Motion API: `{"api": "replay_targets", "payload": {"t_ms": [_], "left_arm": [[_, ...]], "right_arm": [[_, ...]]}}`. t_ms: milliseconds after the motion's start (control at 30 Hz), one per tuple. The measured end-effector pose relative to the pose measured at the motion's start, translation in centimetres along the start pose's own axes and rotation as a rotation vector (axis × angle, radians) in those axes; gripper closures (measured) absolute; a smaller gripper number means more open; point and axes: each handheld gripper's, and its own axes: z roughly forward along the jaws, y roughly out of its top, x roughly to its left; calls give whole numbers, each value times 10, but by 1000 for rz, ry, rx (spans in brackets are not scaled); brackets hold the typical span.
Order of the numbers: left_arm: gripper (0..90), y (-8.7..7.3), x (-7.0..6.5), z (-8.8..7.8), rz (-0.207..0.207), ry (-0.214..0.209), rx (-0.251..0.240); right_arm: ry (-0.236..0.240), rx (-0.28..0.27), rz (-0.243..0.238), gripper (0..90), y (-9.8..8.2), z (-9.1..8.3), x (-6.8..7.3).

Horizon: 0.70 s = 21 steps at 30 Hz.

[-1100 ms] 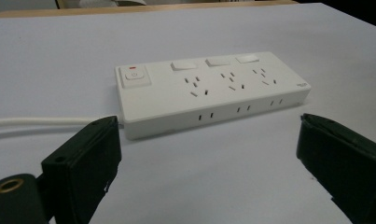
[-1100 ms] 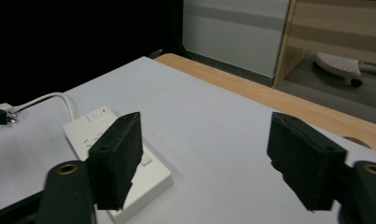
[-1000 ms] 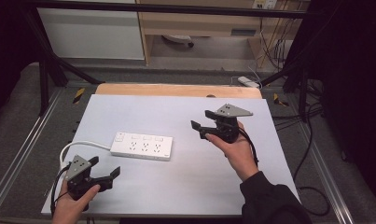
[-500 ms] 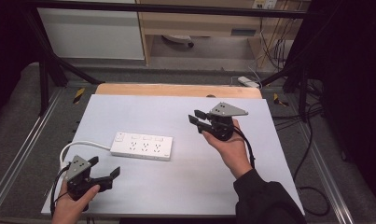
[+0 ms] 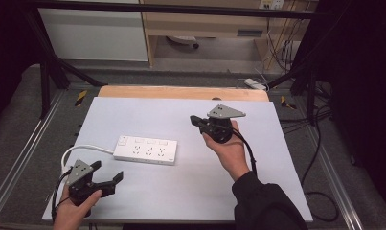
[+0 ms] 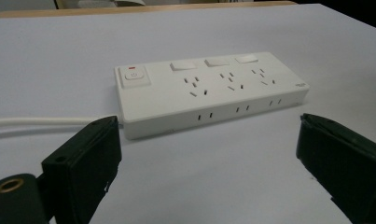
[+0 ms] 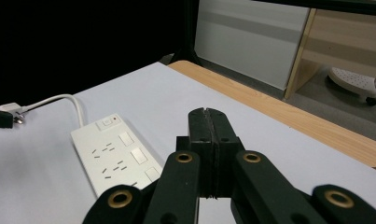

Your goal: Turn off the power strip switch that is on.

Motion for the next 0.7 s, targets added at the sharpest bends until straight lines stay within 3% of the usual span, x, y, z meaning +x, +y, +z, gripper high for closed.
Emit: {"api": "replay_targets", "payload": {"t_ms": [700], "left_arm": [[70,1,0,2,19,6,7]], "right_arm": [[16,132,27,900,-21,46,0]]}}
